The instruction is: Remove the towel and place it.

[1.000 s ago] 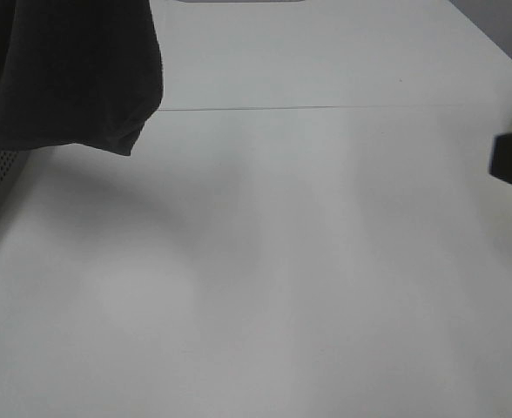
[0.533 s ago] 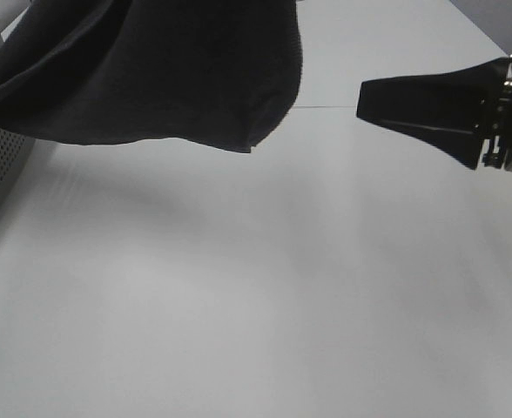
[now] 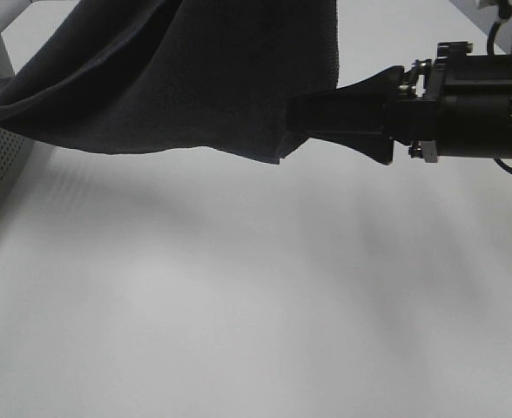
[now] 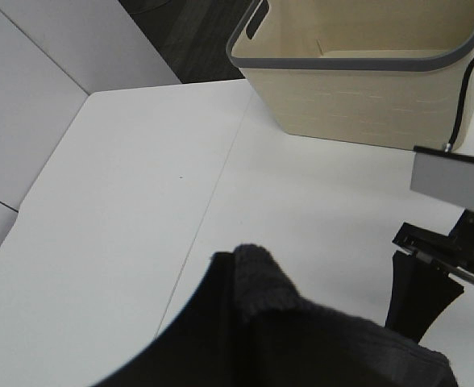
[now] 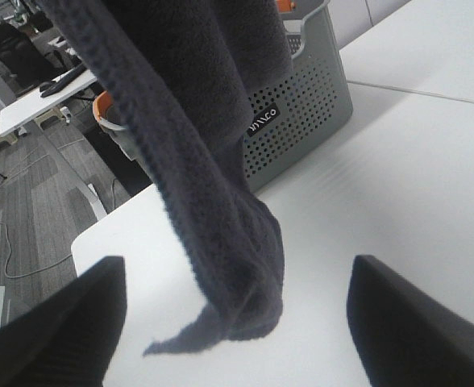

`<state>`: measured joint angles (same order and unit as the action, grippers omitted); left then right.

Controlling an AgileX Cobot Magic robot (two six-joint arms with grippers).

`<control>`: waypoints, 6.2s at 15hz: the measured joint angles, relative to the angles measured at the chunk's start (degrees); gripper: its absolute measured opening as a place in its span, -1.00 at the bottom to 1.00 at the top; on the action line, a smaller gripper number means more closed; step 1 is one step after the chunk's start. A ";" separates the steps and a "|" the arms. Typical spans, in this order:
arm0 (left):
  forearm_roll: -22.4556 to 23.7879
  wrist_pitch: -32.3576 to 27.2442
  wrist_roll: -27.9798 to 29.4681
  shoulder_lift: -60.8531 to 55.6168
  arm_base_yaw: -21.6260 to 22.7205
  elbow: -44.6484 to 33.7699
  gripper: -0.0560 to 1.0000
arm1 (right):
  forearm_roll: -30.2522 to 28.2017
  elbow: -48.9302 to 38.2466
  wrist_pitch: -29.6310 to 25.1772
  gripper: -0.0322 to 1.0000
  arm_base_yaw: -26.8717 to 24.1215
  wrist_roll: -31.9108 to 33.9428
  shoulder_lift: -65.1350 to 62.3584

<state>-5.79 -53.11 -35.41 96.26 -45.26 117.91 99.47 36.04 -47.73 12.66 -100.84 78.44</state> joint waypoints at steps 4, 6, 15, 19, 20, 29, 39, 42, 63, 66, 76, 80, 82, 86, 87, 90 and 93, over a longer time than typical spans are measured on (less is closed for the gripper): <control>0.00 2.69 0.00 1.15 0.00 0.00 -0.89 | 0.11 3.04 -0.40 0.51 2.12 0.06 4.35; 0.06 2.64 0.00 1.55 0.00 0.00 -0.89 | 0.17 3.15 -0.11 0.49 2.12 0.06 5.33; 1.32 2.64 0.00 1.55 0.00 0.00 -0.89 | -0.52 3.15 8.31 -0.90 2.12 0.06 5.33; 1.43 1.83 -0.34 1.55 0.00 0.00 -0.89 | -0.80 3.15 8.59 -0.90 2.12 0.06 5.33; 1.66 0.80 -1.95 1.55 0.00 0.00 -0.89 | -0.80 3.15 9.11 -0.90 2.12 0.52 5.33; 9.34 -6.93 -14.44 1.55 -0.06 0.00 -0.89 | -65.66 27.73 -4.53 -0.90 2.12 68.01 3.78; 26.41 9.34 -16.21 2.52 0.63 0.00 -0.89 | -100.84 71.51 -13.46 -0.90 2.12 82.22 8.14; 27.22 19.14 -11.92 2.81 4.58 0.00 -0.89 | -104.39 73.85 -8.37 -0.90 2.12 82.28 8.25; 21.77 72.94 -8.48 28.48 27.27 15.24 -0.89 | -99.47 84.40 49.79 -0.90 2.29 96.09 32.77; 21.77 73.05 -8.25 34.15 27.90 26.53 -0.89 | -99.47 92.36 49.73 -0.90 2.29 96.09 37.36; 24.81 46.64 5.61 40.28 27.79 33.75 -0.89 | -98.09 96.49 19.19 -0.90 2.29 96.09 39.82; 11.92 3.27 4.87 35.29 25.21 33.75 -0.89 | -96.66 96.49 -4.18 -0.90 2.41 96.09 37.70; 8.71 -8.65 4.58 33.52 24.75 33.75 -0.89 | -95.00 96.49 -11.17 -0.90 2.41 96.09 36.04; 6.53 -16.27 15.64 30.19 24.64 33.75 -0.89 | -91.33 96.49 -21.54 -0.90 2.41 95.97 34.09; 6.53 -16.27 16.67 30.02 24.64 33.69 -0.89 | -90.58 96.49 -22.06 -0.90 2.41 95.91 34.09; 7.10 -16.33 20.80 26.59 24.64 28.07 -0.89 | -88.35 96.49 -22.12 -0.90 2.41 95.51 34.09; 7.73 -16.21 24.18 8.59 24.64 -1.09 -0.89 | -82.74 83.71 -22.06 -0.90 2.52 95.51 26.59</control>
<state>1.95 -69.33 -11.23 104.85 -20.63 116.83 16.73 119.75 -69.79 15.18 -5.33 105.02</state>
